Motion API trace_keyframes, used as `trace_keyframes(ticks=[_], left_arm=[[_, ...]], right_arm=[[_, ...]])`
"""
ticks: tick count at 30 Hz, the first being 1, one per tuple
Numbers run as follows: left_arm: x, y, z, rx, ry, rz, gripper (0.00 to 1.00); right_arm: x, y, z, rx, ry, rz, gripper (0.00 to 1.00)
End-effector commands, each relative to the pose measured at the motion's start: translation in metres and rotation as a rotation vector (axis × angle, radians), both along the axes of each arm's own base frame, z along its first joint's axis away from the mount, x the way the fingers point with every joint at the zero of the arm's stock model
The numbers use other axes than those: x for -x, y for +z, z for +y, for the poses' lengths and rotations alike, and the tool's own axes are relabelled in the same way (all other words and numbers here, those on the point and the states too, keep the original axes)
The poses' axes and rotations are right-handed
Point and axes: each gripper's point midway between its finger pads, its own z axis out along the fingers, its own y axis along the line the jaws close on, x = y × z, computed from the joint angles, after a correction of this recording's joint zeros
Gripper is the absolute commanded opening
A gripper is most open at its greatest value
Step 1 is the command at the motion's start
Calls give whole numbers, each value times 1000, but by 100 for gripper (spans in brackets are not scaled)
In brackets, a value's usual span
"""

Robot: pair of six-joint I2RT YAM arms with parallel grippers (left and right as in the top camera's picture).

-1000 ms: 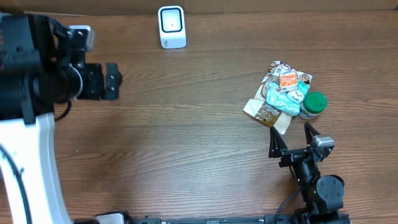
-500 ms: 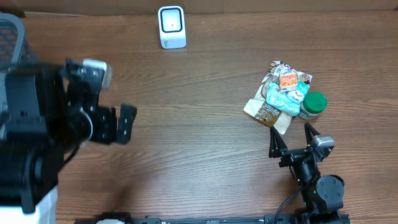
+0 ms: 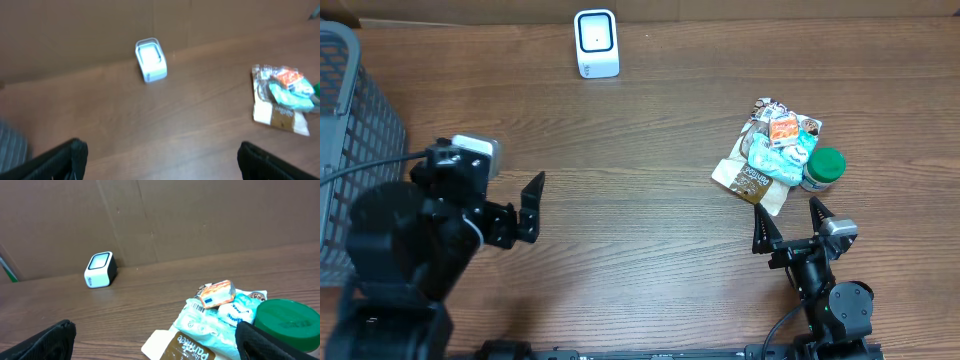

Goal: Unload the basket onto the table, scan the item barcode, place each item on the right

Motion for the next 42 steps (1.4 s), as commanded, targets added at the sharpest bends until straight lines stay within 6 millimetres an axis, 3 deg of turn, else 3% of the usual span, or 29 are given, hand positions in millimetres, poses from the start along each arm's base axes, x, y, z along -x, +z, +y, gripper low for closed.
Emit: trace_keyframes(ticks=[1, 11, 17, 22, 30, 38, 42], left_arm=[[-1, -18, -6, -46, -45, -75, 100], [-11, -49, -12, -52, -64, -436, 99], [0, -87, -11, -142, -76, -589, 100], [9, -119, -6, -221, -72, -624, 99], [7, -165, 8, -243, -19, -594, 100], [5, -176, 19, -278, 13, -545, 100], [5, -197, 21, -280, 11, -457, 100]], right_arm=[[0, -1, -1, 6, -6, -6, 100], [0, -1, -1, 6, -6, -7, 100], [0, -1, -1, 6, -7, -6, 100], [0, -1, -1, 6, -6, -7, 100], [0, -1, -1, 6, -7, -7, 100], [0, -1, -1, 6, -6, -7, 100], [0, -1, -1, 6, -6, -7, 100]])
